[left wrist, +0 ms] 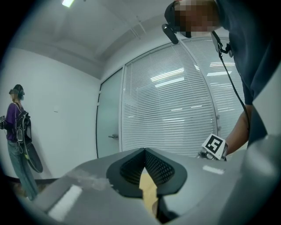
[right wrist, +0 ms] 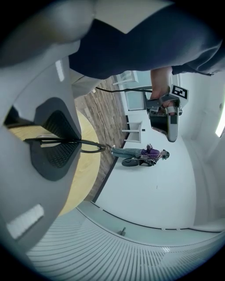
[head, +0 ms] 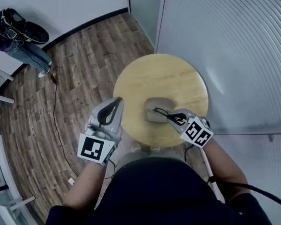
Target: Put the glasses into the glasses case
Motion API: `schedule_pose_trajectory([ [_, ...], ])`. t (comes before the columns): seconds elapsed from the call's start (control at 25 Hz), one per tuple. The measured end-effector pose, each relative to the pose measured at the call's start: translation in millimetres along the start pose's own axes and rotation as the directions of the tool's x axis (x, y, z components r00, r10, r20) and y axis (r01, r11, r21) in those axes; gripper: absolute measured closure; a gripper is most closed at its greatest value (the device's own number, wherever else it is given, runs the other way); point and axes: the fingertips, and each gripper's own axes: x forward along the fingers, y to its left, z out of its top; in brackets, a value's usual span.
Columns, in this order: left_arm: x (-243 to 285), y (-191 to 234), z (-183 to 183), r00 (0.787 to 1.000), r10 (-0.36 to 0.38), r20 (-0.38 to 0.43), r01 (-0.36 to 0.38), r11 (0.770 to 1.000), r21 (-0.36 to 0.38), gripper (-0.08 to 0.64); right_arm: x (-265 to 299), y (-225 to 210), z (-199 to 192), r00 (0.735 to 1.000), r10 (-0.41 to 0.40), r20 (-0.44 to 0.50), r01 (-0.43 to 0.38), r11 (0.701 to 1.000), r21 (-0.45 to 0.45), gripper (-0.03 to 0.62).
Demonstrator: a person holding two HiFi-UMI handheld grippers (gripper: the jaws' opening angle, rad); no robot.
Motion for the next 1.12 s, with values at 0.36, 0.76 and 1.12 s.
schedule_pose_trajectory([
  [0.36, 13.1, 9.3, -0.6, 1.0, -0.007, -0.011, 0.007, 1.0, 0.002, 0.56, 14.1, -10.4, 0.5, 0.999, 0.039, -0.011, -0.039, 0.999, 0.016, 0.561],
  [0.76, 20.4, 32.3, -15.7, 0.999, 0.026, -0.042, -0.027, 0.999, -0.03, 0.56, 40.3, -13.6, -10.5, 0.993, 0.105, -0.052, -0.104, 0.994, 0.021, 0.561],
  [1.12, 23.7, 48.8, -37.4, 0.996, 0.05, -0.071, -0.056, 0.995, -0.079, 0.56, 66.5, -11.8, -27.6, 0.981, 0.17, -0.093, -0.167, 0.985, 0.041, 0.561],
])
